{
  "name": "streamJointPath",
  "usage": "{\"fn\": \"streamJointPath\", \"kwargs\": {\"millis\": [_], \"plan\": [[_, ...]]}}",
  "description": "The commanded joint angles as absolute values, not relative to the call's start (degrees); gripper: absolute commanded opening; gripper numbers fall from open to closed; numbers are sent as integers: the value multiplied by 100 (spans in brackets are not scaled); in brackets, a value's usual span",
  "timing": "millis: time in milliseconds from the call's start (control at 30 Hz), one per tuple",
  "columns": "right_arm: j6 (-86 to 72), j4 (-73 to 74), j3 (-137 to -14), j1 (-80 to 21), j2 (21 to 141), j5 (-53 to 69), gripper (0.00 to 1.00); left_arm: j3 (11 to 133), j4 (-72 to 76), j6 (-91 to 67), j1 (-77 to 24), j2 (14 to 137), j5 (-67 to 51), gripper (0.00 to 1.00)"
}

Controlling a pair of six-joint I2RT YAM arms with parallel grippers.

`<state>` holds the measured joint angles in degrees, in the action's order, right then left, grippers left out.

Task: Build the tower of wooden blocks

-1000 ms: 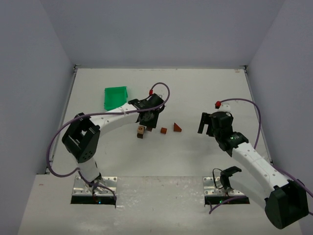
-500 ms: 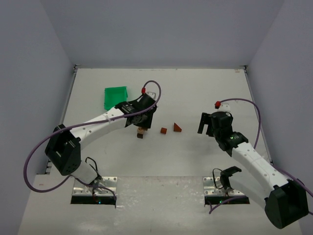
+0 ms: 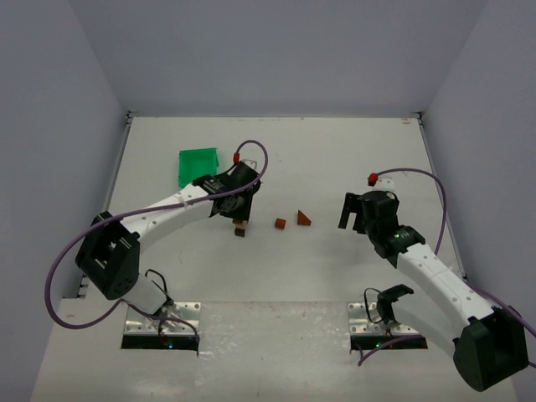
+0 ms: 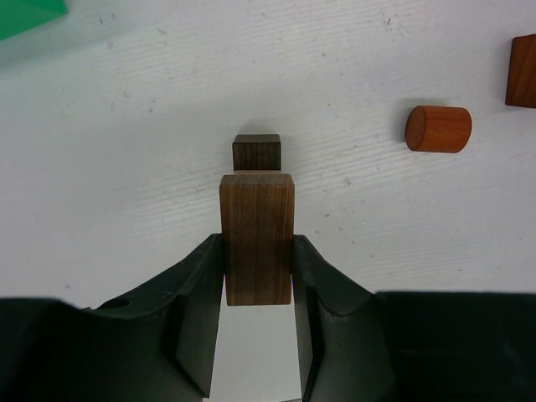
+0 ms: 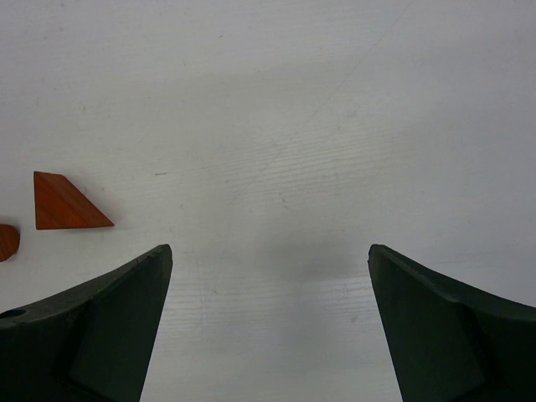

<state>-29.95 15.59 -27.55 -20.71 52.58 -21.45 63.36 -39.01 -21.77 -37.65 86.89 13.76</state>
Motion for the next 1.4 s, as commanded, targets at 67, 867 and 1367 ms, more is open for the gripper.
{"fn": "streamJointPath", "kwargs": {"millis": [67,867,1367], "plan": [[-3006,1459,-2944,-2039,5273,-2328,99,6256,-3616,-2051,-3677,8577,1346,0],[-2963,1466,-2920,-2041,5238,-2563,99,6275,-3543,-2044,-3647,8940,1320,3],[-2962,1477,-2900,-2048,5168,-2610,99,6328,-3577,-2054,-3656,9064,1354,6]]}}
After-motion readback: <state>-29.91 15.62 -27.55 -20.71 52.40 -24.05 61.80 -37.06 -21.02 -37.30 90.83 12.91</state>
